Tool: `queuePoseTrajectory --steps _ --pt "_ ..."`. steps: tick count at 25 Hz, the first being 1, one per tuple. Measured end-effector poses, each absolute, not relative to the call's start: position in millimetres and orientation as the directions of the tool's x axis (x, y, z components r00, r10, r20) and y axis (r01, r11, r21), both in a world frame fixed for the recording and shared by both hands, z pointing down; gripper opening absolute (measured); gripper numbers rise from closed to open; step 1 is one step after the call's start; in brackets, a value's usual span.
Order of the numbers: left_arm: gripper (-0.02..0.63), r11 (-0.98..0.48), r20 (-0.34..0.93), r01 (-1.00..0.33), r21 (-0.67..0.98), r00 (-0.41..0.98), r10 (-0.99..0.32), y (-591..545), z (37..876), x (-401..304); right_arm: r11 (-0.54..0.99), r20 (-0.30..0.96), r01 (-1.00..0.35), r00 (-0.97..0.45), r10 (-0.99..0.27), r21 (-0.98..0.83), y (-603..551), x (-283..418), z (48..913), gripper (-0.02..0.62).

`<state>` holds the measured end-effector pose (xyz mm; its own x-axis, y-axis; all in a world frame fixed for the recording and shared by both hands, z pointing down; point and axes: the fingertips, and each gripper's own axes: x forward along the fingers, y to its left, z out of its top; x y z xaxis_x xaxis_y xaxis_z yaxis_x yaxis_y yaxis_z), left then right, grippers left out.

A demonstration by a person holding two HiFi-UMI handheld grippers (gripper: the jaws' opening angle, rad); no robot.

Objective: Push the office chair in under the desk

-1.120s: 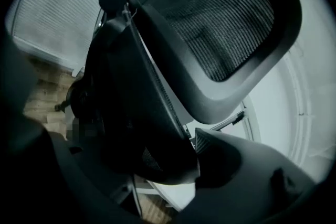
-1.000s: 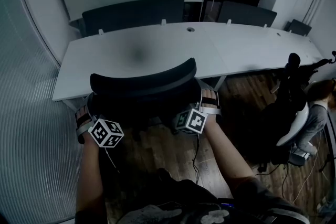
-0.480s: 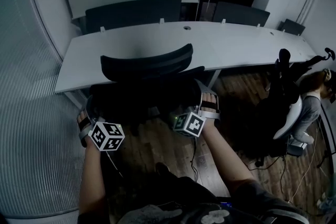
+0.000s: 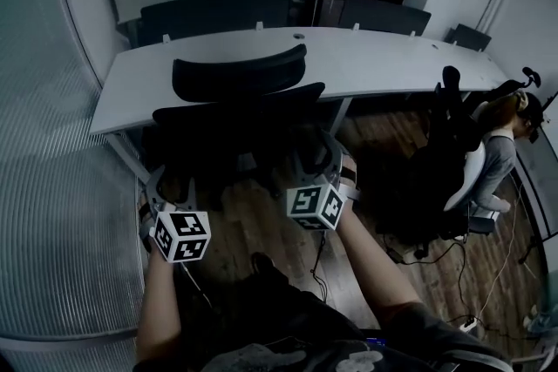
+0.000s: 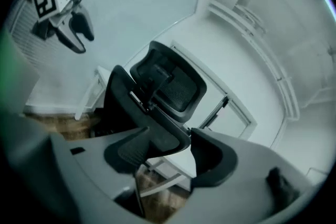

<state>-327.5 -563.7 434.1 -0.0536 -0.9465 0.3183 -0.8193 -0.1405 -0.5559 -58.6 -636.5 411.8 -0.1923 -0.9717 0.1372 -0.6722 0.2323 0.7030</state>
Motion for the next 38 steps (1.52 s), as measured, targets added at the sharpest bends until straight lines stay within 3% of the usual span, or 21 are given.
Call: queuePoseTrajectory --steps 3,6,10,17,23,38 --pt "0.145 -0.136 0.292 -0.831 -0.539 -0.033 -0.956 -543.4 435.2 -316.0 0.313 0.197 -0.729 -0.243 -0.95 0.609 -605.1 -61.6 423.9 0.236" --pt "0.085 -0.15 0.293 -0.846 -0.511 -0.008 -0.956 -526.4 444.7 -305.9 0.294 0.196 -0.754 -0.221 -0.956 0.587 -577.6 -59.0 433.9 0.08" --pt "0.043 -0.224 0.359 -0.884 -0.41 0.07 -0.931 -508.2 458.9 -286.5 0.315 0.214 -0.767 -0.233 -0.948 0.558 -552.3 -58.9 440.0 0.048" --pt "0.014 -0.279 0.416 -0.928 -0.246 0.159 -0.895 -487.3 472.9 -263.2 0.369 0.226 -0.827 -0.298 -0.927 0.424 -533.9 -53.2 436.9 0.021" --pt "0.014 -0.279 0.451 -0.926 -0.253 0.142 -0.881 -464.5 479.8 -239.0 0.426 0.247 -0.82 -0.354 -0.902 0.381 -509.4 -43.0 444.6 0.021" --pt "0.014 -0.188 0.424 -0.956 -0.225 0.077 -0.902 -356.7 447.5 -102.5 0.534 0.238 -0.77 -0.479 -0.845 0.349 -404.6 67.5 428.1 0.021"
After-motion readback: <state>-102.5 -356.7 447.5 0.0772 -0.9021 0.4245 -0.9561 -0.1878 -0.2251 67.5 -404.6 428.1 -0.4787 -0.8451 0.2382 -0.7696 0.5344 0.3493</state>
